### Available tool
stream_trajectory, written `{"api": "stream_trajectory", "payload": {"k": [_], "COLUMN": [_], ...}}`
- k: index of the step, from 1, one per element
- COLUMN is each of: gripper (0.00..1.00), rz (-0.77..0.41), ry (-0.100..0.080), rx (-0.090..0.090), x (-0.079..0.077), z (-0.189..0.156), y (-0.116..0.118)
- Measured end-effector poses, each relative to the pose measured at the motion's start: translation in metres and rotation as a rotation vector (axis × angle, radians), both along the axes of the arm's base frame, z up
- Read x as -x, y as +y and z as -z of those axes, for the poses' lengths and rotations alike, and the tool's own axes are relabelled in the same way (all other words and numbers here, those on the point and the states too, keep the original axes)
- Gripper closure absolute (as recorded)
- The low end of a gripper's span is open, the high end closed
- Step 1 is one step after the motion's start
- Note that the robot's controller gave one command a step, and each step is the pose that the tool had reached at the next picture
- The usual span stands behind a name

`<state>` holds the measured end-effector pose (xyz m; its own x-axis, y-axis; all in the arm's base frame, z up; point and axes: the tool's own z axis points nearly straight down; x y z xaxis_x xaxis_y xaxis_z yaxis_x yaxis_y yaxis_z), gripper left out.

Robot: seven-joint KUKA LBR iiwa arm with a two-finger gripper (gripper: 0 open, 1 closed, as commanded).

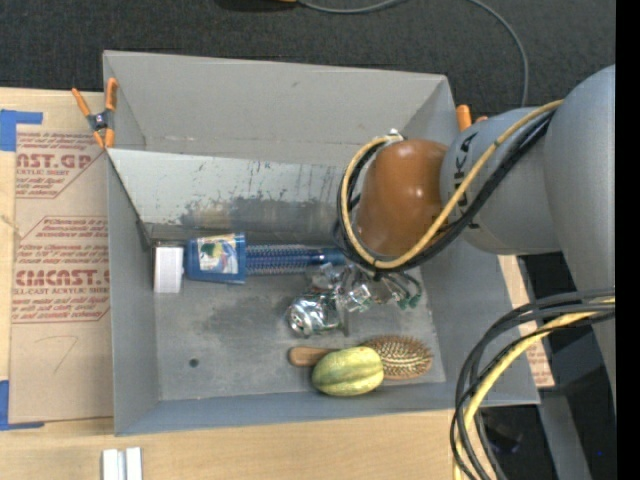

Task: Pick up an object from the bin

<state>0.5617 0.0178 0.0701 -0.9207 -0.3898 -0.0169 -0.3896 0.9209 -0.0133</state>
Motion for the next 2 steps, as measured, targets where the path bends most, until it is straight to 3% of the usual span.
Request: {"api": "stream_trajectory", "payload": {"k": [1,2], "gripper": [1.0,1.0], "rz": [0.0,0.006], "ry": [0.0,-0.011], "rx": [0.0,-0.001], "x": [0.0,-0.014], "z": [0.0,-0.097], "y": [0.0,0.002]}}
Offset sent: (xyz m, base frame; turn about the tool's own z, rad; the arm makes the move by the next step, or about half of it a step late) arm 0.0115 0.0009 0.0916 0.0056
